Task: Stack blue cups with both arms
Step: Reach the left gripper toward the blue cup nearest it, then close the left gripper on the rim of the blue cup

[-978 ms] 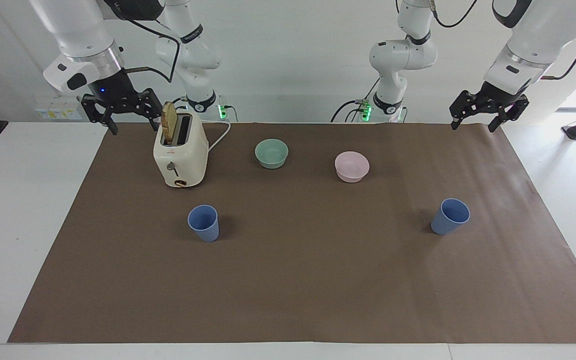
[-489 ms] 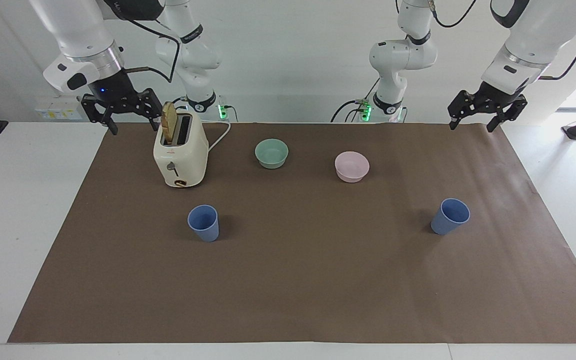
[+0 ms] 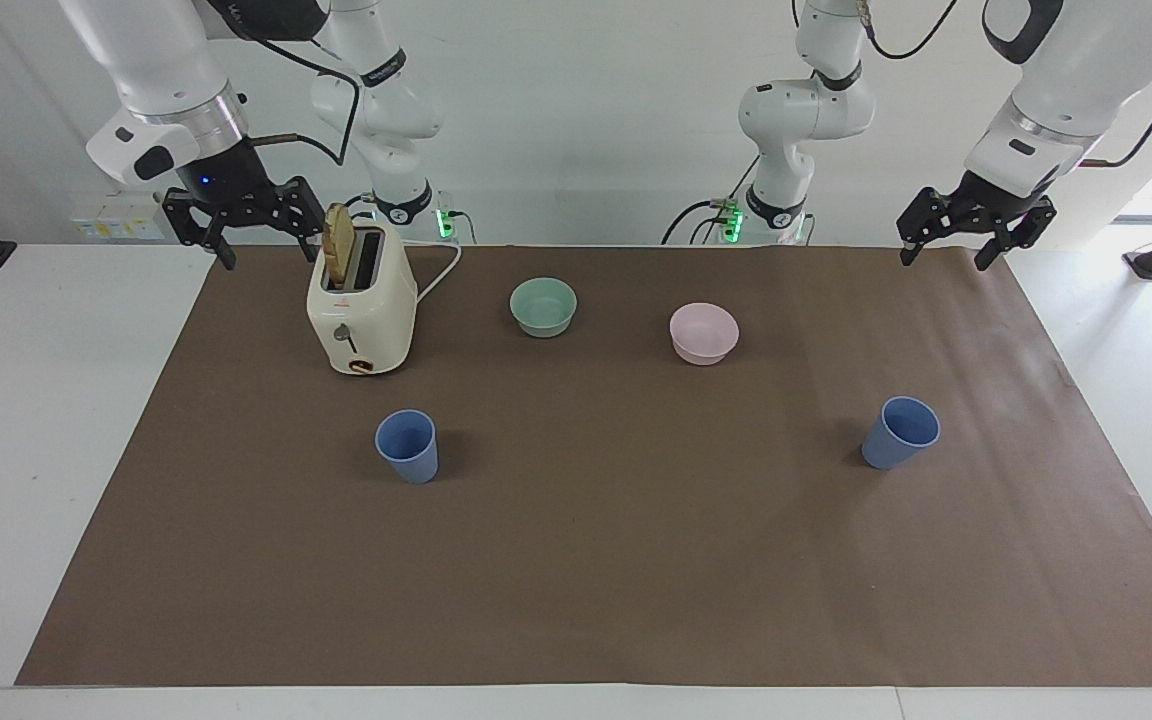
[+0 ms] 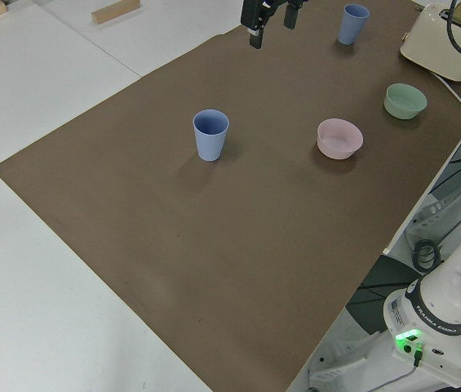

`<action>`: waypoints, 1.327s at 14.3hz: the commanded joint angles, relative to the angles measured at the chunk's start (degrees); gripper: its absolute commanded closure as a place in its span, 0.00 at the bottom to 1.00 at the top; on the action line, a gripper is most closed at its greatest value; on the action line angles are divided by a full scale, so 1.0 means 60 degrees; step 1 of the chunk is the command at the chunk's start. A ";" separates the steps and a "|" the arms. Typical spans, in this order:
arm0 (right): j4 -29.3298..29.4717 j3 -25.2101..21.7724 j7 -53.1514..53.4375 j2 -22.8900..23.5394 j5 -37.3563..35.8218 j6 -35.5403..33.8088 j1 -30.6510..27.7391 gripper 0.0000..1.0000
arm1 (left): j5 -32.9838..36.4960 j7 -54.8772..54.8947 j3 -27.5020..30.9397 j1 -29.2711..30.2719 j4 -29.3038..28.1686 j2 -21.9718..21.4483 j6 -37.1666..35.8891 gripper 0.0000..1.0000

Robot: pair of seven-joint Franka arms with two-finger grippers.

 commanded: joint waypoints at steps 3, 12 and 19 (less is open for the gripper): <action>-0.0172 -0.0015 -0.0211 -0.0155 0.0188 0.0068 -0.0062 0.00 | -0.0084 0.0079 -0.0035 0.0616 -0.0837 0.0568 0.1919 0.00; -0.0172 -0.0015 -0.0211 -0.0169 0.0188 0.0068 -0.0048 0.00 | -0.0098 -0.0008 -0.0035 0.1087 -0.2771 0.1797 0.4879 0.00; -0.0172 -0.0015 -0.0211 -0.0155 0.0188 0.0068 -0.0048 0.00 | -0.0098 -0.0139 -0.0035 0.1292 -0.2831 0.2604 0.6040 0.00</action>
